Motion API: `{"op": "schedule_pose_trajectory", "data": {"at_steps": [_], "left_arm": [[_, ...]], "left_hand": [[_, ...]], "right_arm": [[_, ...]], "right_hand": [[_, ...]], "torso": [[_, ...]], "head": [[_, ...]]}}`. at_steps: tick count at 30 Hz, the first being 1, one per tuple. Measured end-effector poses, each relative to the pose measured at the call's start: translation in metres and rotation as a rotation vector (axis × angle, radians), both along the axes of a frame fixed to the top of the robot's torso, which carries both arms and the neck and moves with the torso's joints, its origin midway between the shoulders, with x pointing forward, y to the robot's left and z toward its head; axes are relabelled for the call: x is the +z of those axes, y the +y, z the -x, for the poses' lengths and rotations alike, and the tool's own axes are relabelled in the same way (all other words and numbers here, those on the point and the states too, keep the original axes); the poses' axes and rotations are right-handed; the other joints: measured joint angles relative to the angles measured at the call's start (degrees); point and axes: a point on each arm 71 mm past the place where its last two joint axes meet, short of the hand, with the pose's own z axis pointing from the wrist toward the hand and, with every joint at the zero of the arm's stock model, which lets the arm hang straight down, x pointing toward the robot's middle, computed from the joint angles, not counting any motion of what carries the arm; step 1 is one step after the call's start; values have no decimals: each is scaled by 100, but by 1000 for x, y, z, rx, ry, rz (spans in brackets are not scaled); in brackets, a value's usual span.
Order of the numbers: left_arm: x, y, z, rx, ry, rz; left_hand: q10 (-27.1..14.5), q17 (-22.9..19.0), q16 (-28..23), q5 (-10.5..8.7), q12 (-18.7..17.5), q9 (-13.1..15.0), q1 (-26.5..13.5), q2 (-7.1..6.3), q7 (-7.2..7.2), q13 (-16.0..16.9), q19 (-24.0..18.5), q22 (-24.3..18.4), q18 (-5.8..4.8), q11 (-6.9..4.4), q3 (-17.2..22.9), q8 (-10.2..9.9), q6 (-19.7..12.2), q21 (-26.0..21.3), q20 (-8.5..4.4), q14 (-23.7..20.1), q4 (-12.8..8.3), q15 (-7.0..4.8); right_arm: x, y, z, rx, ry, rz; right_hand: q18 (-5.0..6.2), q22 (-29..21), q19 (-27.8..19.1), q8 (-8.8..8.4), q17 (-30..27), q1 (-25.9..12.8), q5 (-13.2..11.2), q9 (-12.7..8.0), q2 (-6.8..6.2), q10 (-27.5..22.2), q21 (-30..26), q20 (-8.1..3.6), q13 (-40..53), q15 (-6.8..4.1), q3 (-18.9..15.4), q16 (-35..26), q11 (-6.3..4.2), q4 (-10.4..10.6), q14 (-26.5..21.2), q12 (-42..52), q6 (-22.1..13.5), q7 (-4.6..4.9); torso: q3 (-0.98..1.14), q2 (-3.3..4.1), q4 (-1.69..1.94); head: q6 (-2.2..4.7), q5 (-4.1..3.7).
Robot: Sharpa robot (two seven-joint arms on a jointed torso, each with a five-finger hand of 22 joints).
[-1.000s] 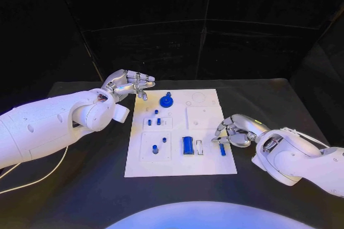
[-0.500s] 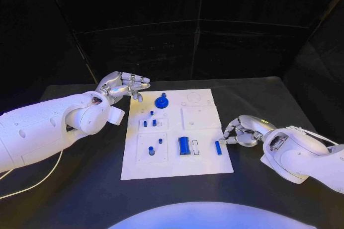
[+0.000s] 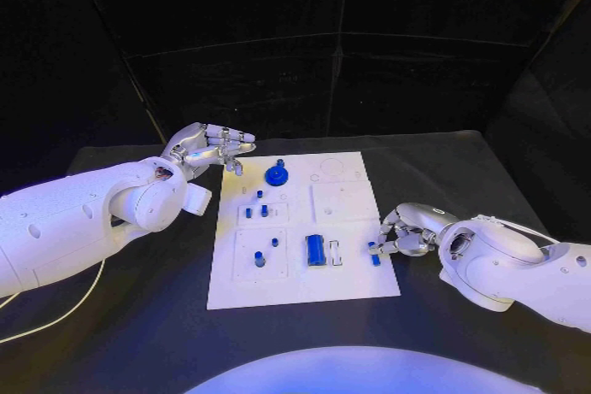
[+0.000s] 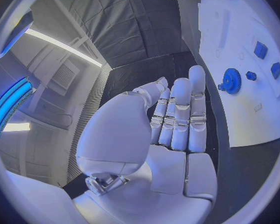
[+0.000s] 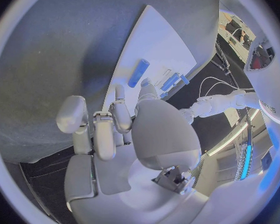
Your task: Assemble the parts on the task board
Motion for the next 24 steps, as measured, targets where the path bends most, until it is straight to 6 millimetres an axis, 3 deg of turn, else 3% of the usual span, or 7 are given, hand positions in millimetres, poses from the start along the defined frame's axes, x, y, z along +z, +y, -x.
{"op": "schedule_pose_trajectory", "data": {"at_steps": [6, 24], "left_arm": [[0, 0, 0, 0, 0, 0], [0, 1, 0, 1, 1, -1]], "left_hand": [[0, 0, 0, 0, 0, 0, 0, 0, 0, 0, 0, 0, 0, 0, 0, 0, 0, 0, 0, 0, 0, 0], [0, -20, 43, 0, 41, 0, 0, 0, 0, 0, 0, -12, 0, 0, 0, 33, 0, 0, 0, 0, 0, 0]], "right_arm": [[-1, 5, -1, 18, -5, 7], [-2, 14, -2, 70, 0, 51]], "right_hand": [[0, 19, 1, 3, 0, 85, 0, 12, -1, 21, 0, -1, 24, 0, 14, 0, -20, -14, 0, 23, 19, 13], [0, 85, 55, 74, -1, 451, 0, 68, -1, 72, 0, -55, 85, -22, 48, 0, -72, -211, -21, 87, 234, -71]], "torso": [[0, 0, 4], [-4, 4, 7]], "head": [[0, -2], [-21, -1]]}}
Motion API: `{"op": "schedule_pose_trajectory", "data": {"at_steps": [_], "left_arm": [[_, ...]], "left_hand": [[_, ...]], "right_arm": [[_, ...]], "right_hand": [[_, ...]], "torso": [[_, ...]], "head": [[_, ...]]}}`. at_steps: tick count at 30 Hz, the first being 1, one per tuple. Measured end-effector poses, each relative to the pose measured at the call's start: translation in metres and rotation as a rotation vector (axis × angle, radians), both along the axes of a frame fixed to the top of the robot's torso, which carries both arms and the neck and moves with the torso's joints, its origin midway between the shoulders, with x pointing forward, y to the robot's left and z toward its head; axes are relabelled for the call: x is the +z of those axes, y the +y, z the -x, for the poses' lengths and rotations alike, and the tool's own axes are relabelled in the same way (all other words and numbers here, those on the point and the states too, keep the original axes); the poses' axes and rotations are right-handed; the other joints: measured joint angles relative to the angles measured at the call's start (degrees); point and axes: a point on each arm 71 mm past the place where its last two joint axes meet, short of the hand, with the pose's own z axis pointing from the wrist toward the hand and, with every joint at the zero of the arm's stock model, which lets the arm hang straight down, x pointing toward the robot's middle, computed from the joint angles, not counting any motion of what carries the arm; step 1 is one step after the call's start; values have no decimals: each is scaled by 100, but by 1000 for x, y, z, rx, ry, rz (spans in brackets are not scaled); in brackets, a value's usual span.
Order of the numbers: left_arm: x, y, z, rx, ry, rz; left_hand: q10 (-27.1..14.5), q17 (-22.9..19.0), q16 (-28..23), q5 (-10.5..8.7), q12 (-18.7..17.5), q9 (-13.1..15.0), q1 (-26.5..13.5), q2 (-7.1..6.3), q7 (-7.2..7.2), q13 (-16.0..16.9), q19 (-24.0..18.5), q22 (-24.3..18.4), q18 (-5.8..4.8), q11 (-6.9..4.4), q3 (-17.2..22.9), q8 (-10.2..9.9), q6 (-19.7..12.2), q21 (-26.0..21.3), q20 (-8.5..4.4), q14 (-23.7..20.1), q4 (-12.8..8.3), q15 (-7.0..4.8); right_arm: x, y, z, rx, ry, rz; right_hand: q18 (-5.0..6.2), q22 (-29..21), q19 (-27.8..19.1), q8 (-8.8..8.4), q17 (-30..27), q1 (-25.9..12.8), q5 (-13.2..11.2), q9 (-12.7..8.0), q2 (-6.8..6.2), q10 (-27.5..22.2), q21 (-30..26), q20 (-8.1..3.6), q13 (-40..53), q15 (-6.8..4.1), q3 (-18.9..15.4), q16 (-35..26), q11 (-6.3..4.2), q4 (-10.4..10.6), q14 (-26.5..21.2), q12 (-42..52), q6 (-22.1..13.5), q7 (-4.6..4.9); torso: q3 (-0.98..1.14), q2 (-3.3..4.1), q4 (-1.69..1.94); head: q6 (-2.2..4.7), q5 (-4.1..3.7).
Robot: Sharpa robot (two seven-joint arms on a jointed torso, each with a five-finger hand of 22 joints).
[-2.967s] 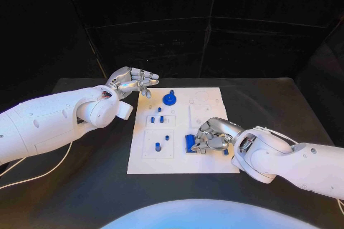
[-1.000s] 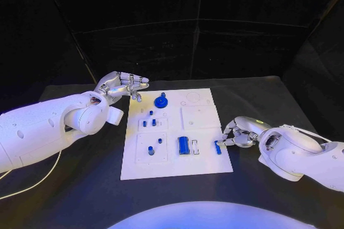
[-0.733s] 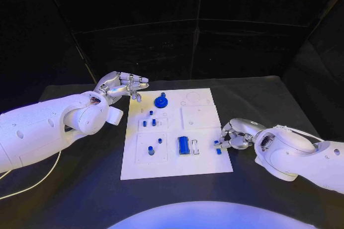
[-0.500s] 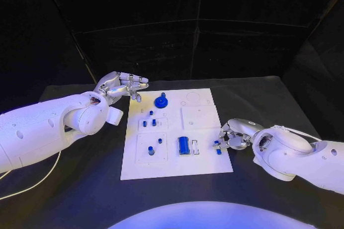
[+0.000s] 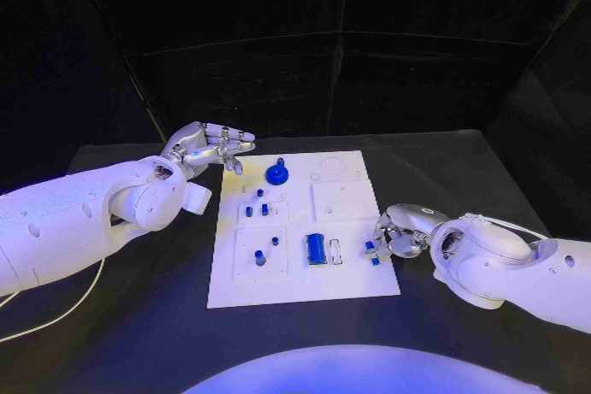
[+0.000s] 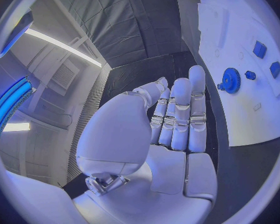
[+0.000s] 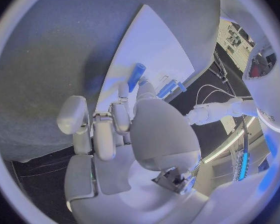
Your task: Assemble the parts on the task board
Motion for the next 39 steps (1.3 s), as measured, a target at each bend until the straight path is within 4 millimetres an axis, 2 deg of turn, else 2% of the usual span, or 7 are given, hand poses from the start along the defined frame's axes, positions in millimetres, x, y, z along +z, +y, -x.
{"op": "schedule_pose_trajectory", "data": {"at_steps": [14, 19, 22, 25, 29, 32, 39], "left_arm": [[0, 1, 0, 0, 2, -1], [0, 1, 0, 0, 2, -1], [0, 1, 0, 0, 2, -1], [0, 1, 0, 0, 3, -2], [-1, 0, 0, 0, 3, -2], [-1, 0, 0, -1, 5, -2], [-2, 0, 0, -2, 6, -3]], "left_hand": [[0, 0, 0, 0, 0, 0, 0, 0, 0, 0, 0, 1, 0, 0, 0, 0, 0, 0, 0, 0, 0, 0], [0, 1, 0, 0, 0, 0, 0, 0, 0, 0, 0, 1, 0, 0, 0, 0, 0, 0, 0, -2, 0, -2], [0, 1, 0, 0, 0, 0, 0, 0, 0, 0, 0, 1, 0, 0, 0, 0, 0, 0, 0, -21, 0, -21], [0, 1, 0, 0, 0, 0, 0, 0, 0, 0, 0, 1, 1, 0, 0, 0, 0, 0, 0, -21, 0, -21], [0, 1, 0, 0, 0, 0, 0, 0, 0, 0, 0, 2, 1, 0, 0, 0, 0, 0, 0, -21, 0, -21], [0, 1, 0, 0, 0, 0, 0, 0, 0, 0, 0, 2, 1, 0, 0, 0, 0, 0, 0, -21, 0, -21], [0, 1, 0, 0, 0, 0, 0, 0, 0, 0, 0, 2, 1, 0, 0, -1, 0, 0, 0, -21, 0, -21]], "right_arm": [[2, 12, 0, 71, -41, 69], [2, 14, 0, 87, -50, 84], [3, 16, 1, 95, -54, 86], [3, 17, 2, 97, -53, 83], [3, 16, 4, 83, -44, 68], [3, 14, 6, 62, -32, 45], [2, 12, 9, 12, -11, -14]], "right_hand": [[0, -40, 8, -50, -1, 495, -64, 8, -30, -23, 0, -8, 7, 0, 201, -29, -19, -404, 2, -6, 50, 23], [0, -39, 8, -97, -1, 509, 506, 8, -45, -39, 0, -8, 6, -20, 265, -30, -33, -469, 23, -23, 60, 15], [0, -21, 8, -230, -1, 509, 894, 6, -45, -45, 0, -8, 6, -36, 373, -30, -38, -509, 7, -50, 89, -14], [1, 4, 39, -247, -1, 509, 1134, 4, -45, -67, 0, -39, 6, -51, 535, -30, -57, -521, -9, -50, 111, -35], [0, 42, 50, -296, -1, 509, 1256, -6, -45, -66, 0, -50, -5, -71, 745, -30, -58, -549, 10, -51, 107, -35], [0, 68, 60, -321, -1, 510, 1366, -106, -45, -65, 0, -59, -11, -71, 893, -30, -58, -546, 10, -53, 105, -36], [0, 91, 60, -341, -1, 509, 1400, -100, -45, -65, 8, -59, -14, -71, 1240, -30, -58, -501, 11, -56, 86, -35]], "torso": [[-1, -3, 3], [-1, -3, 3], [0, -4, 3], [0, -6, 3], [1, -8, 3], [1, -8, 5], [0, -8, 8]], "head": [[-3, 7], [-8, 14], [-8, 14], [-8, 12], [-3, 10], [5, 9], [19, 8]]}}
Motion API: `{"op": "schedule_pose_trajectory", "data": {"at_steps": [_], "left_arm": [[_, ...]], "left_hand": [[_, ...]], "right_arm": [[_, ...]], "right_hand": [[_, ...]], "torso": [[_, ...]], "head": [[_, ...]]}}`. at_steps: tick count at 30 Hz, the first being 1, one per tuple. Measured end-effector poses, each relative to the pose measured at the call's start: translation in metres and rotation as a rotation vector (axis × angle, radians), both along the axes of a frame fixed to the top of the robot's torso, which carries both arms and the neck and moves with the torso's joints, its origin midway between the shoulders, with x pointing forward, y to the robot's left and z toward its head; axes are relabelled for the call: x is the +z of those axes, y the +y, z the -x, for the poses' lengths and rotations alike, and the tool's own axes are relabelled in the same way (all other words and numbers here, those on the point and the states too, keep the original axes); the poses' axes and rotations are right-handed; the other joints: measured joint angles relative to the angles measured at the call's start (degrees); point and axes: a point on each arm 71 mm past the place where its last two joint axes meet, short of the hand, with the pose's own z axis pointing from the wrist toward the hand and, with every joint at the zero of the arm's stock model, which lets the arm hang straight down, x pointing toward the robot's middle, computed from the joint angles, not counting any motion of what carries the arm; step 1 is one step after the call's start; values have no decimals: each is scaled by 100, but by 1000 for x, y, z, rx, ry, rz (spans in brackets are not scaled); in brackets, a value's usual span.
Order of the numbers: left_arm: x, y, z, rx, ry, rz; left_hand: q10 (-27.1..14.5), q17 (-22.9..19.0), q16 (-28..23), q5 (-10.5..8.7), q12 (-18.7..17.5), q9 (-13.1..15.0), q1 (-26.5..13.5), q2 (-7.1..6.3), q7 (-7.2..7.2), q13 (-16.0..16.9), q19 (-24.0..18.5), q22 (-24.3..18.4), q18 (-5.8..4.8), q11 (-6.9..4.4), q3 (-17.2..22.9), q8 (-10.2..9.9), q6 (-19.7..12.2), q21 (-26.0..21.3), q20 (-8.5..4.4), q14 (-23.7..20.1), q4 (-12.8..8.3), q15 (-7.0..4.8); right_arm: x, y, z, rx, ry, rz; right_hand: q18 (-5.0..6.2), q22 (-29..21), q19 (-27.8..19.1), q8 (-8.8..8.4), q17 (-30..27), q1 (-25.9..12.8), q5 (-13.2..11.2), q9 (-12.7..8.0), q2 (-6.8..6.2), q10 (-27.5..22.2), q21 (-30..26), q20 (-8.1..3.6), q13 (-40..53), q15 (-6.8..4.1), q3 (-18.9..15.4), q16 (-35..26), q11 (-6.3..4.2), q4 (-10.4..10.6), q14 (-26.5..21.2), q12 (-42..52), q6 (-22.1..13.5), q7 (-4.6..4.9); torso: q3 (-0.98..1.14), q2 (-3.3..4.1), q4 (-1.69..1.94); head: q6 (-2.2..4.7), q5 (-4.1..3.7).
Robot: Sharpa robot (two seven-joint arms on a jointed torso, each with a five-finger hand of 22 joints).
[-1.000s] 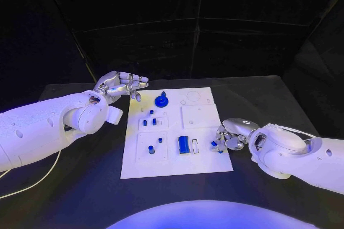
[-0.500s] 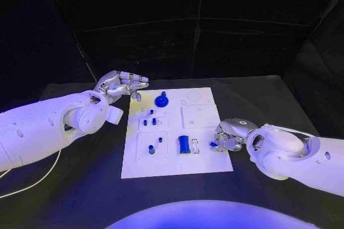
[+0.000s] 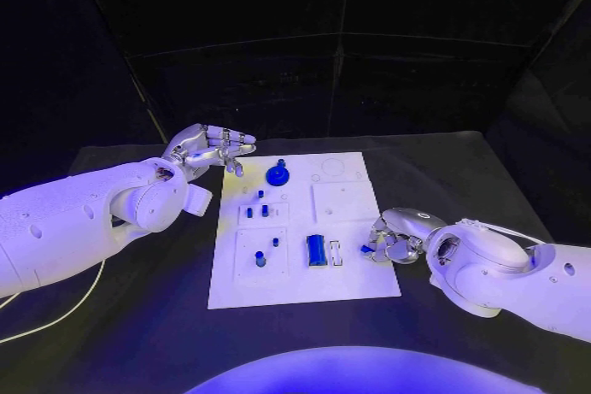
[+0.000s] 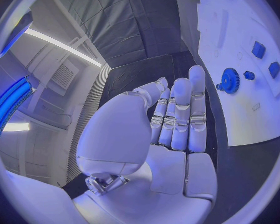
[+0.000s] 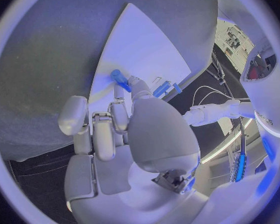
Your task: Assemble the parts on the task board
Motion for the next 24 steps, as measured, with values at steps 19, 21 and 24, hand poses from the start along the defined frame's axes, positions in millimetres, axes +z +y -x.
{"op": "schedule_pose_trajectory", "data": {"at_steps": [19, 21, 24], "left_arm": [[-1, 0, 1, -1, 2, -1], [-1, 0, 1, -2, 2, -1], [-1, -1, 1, -3, 2, 0]], "left_hand": [[0, 1, 0, 0, 0, 0, 0, 0, 0, 0, 0, 1, 0, 0, 0, 0, 0, 0, 0, 0, 0, 0], [0, 0, 0, 0, 0, 0, 0, 0, 0, 0, 0, 1, 0, 0, 0, 0, 0, 0, 0, 0, 0, 0], [0, 0, 0, 0, 0, 0, 0, 0, 0, 0, 0, 1, 0, 0, 0, 0, 0, 0, 0, 0, 0, 0]], "right_arm": [[-1, 17, 1, -86, 28, -196], [-2, 22, 0, -88, 39, -211], [-4, 28, -1, -87, 55, -230]], "right_hand": [[0, 67, 21, 1, 4, -207, -6, -8, -207, 24, 36, -21, 8, -1, 651, 29, 20, 331, 1, 56, 4, -4], [0, 75, 21, 1, 3, -249, -36, -8, -249, 30, 36, -21, 15, -1, 749, 29, 13, 307, 1, 79, 9, -2], [0, 91, 21, 1, 3, -302, -39, -6, -275, 69, 59, -20, 10, -1, 854, 51, -22, 277, 1, 85, 34, 5]], "torso": [[-3, 10, -4], [-3, 12, -4], [-4, 13, -5]], "head": [[5, 10], [0, 10], [-2, 15]]}}
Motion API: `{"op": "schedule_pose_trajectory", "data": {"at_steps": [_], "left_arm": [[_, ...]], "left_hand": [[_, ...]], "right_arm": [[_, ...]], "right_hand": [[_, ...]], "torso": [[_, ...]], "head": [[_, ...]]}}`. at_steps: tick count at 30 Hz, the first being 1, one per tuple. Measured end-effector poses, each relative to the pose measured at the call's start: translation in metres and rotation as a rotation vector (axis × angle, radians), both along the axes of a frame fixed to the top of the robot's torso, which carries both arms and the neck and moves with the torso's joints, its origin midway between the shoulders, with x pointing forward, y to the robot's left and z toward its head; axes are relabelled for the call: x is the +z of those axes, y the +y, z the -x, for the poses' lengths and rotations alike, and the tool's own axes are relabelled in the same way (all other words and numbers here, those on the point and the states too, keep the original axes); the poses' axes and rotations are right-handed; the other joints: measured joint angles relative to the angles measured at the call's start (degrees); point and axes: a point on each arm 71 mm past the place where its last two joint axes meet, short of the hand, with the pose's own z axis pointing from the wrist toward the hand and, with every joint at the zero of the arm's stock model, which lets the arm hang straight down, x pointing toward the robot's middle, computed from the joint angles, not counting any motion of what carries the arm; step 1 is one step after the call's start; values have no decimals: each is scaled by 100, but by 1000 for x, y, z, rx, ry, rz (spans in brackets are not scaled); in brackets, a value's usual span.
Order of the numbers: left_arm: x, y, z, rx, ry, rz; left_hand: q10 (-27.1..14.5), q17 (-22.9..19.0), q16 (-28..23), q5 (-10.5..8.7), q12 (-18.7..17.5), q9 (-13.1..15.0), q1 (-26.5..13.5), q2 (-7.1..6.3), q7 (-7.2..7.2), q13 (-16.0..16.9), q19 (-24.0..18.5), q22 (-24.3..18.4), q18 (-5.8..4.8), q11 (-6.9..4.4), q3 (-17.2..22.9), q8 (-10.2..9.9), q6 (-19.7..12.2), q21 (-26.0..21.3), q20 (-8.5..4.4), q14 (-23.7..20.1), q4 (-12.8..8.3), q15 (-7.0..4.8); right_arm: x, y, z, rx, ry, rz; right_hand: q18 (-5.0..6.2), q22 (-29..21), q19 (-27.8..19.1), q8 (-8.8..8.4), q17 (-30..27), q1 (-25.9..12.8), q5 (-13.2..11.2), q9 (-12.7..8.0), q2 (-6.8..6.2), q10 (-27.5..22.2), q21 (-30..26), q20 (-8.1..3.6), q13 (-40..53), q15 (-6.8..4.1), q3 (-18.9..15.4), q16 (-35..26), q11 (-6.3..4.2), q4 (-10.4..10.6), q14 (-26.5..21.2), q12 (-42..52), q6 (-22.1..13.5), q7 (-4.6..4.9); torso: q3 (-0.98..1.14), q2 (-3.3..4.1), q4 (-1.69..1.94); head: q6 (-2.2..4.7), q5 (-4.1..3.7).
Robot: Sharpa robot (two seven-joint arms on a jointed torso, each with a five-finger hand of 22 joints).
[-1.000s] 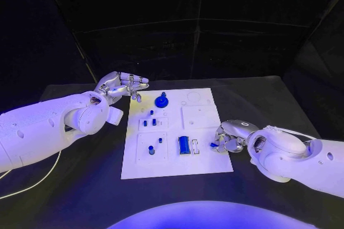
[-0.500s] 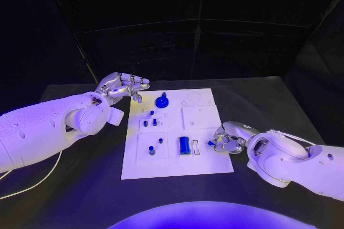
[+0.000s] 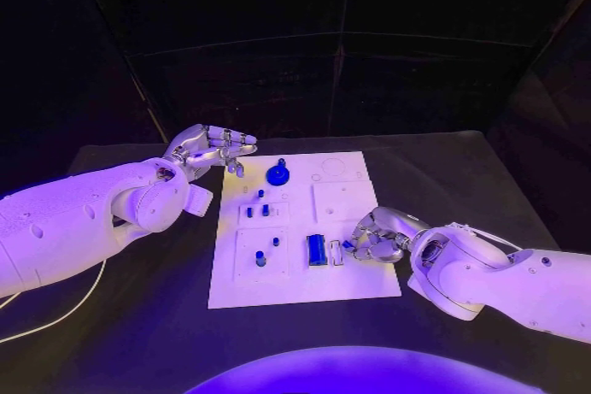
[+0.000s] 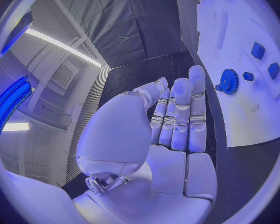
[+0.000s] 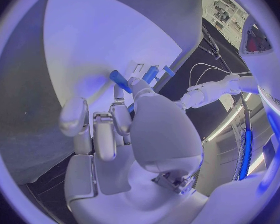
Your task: Assemble the parts on the task board
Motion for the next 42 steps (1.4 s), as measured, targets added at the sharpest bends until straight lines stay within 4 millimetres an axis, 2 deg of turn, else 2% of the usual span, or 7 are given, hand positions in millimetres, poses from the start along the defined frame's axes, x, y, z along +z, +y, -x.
{"op": "schedule_pose_trajectory", "data": {"at_steps": [1, 7, 13, 16, 22, 30, 42], "left_arm": [[0, 0, 0, 0, 0, 0], [0, 0, 0, 0, 0, 0], [0, 0, 0, -1, 1, 0], [0, 0, 1, -1, 1, 0], [0, 1, 1, -1, 1, 0], [0, 1, 1, -2, 3, 0], [0, 1, 1, -4, 5, -1]], "left_hand": [[0, 0, 0, 0, 0, 0, 0, 0, 0, 0, 0, 0, 0, 0, 0, 0, 0, 0, 0, 0, 0, 0], [0, 0, 0, 0, 0, 0, 0, 0, 0, 0, 0, 0, 0, 0, 0, 0, 0, 0, 0, 0, 0, 0], [0, 0, 0, 0, 0, 0, 0, 0, 0, 0, 0, 0, 0, 0, 0, 0, 0, 0, 0, 0, 0, 0], [0, 0, 0, 0, 0, 0, 0, 0, 0, 0, 0, 0, 0, 0, 0, 0, 0, 0, 0, 0, 0, 0], [0, 0, 0, 0, 0, 0, 0, 0, 0, 0, 0, 1, 0, 0, 0, 0, 0, 0, 0, 0, 0, 0], [0, 0, 0, 0, 0, 0, 0, 0, 0, 0, 0, 0, 0, 0, 0, 0, 0, 0, 0, 0, 0, 0], [0, 0, 0, 0, 0, 0, 0, 0, 0, 0, 0, 1, 0, 0, 0, 0, 0, 0, 0, 0, 0, 0]], "right_arm": [[0, 2, 0, 1, 4, -5], [-3, 9, -2, 1, 26, -26], [-4, 13, -3, 1, 39, -35], [-5, 13, -4, -2, 43, -36], [-6, 15, -5, -5, 49, -39], [-7, 16, -6, -9, 55, -38], [-8, 17, -6, -7, 60, -36]], "right_hand": [[0, 6, 0, 0, 0, -44, 0, 0, -6, 21, 0, 0, -1, 0, 5, 0, 20, 3, 0, 9, 2, -2], [0, 27, 0, 0, 0, -189, 0, 4, -70, 79, 1, 0, -2, 0, 89, 0, -41, 73, 0, 10, 34, -34], [0, 27, 0, 0, -1, -241, -1, 9, -66, 89, 1, 0, -1, 0, 121, 0, -50, 105, 0, 10, 48, -48], [0, 33, 3, 0, -1, -292, -31, 116, -88, 89, 0, -3, -2, 0, 137, 0, -50, 121, -1, 10, 48, -49], [-1, 49, 35, 2, -1, -461, -112, 134, -122, 103, 23, -6, -2, 0, 153, 22, -37, 215, -1, 37, 89, -50], [0, 78, 52, 116, -1, -656, -112, 206, -178, 131, 23, -10, -1, 0, 91, 22, -51, 323, -1, 64, 183, -105], [-1, 109, 61, 212, -2, -934, -401, 304, -203, 170, 48, -19, -2, -42, -122, 46, -92, 551, 0, 122, 266, -141]], "torso": [[0, 0, 0], [1, 0, -2], [1, 0, -2], [3, 0, -3], [3, -1, -3], [3, -7, -3], [2, -9, -3]], "head": [[-1, 2], [-17, 15], [-24, 17], [-25, 18], [-36, 13], [-45, 7], [-47, 5]]}}
